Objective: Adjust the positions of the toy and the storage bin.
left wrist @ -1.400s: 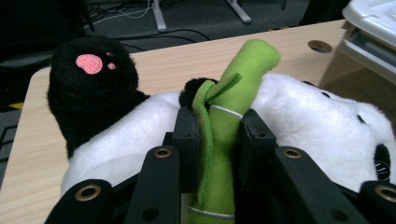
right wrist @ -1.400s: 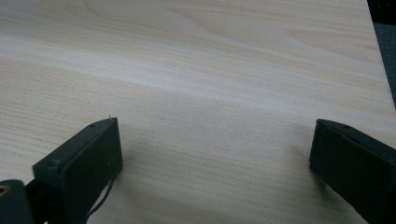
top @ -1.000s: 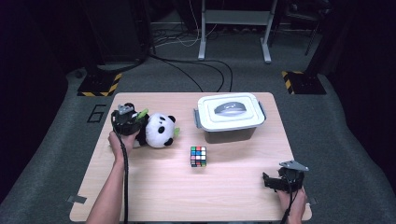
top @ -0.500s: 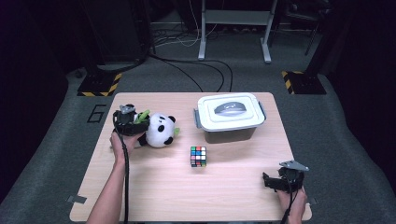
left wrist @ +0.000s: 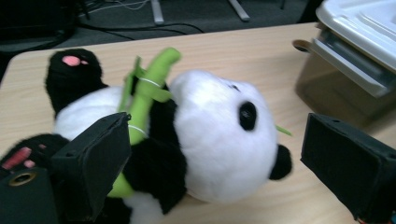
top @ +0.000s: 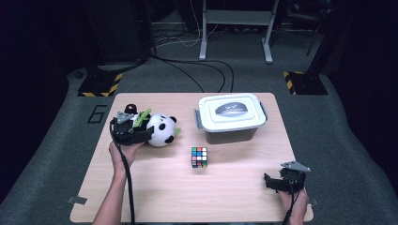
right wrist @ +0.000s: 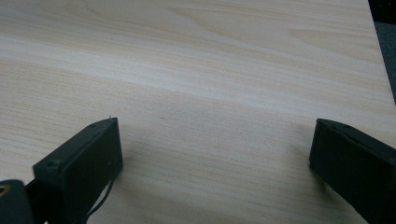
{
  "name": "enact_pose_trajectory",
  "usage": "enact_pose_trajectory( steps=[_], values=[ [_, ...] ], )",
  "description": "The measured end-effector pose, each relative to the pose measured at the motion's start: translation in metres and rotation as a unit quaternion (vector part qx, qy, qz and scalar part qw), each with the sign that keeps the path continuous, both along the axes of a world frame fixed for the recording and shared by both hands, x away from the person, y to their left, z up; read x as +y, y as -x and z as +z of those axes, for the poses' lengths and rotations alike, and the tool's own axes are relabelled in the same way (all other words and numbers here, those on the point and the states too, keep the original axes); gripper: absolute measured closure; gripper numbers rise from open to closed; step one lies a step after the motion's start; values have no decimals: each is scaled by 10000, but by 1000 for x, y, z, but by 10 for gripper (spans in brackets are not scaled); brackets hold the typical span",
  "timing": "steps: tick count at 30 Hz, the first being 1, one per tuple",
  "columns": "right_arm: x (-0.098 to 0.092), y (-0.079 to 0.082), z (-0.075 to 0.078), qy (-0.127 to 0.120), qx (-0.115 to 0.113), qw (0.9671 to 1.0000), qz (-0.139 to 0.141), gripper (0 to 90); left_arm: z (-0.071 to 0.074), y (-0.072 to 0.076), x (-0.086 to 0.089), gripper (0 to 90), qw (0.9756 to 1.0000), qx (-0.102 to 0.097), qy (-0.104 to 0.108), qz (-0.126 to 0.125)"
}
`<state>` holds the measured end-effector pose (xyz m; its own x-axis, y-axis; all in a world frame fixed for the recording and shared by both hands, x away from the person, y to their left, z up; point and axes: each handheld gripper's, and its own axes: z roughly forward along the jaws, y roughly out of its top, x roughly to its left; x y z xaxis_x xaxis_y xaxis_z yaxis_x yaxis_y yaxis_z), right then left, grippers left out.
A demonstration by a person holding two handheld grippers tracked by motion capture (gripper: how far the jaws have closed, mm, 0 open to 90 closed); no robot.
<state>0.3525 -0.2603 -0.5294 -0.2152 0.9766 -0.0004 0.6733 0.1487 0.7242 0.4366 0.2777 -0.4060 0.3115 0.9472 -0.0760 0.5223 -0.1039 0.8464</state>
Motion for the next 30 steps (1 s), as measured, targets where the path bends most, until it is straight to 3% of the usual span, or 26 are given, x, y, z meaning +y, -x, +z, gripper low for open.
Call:
enact_pose_trajectory(
  steps=[12,30],
  values=[
    [0,0,0,-2,0,10000,0,18,-16,24,-22,14,9987,257,-219,-388],
    [0,0,0,-2,0,10000,0,18,-37,43,-71,0,9960,376,-258,-764]
  ],
)
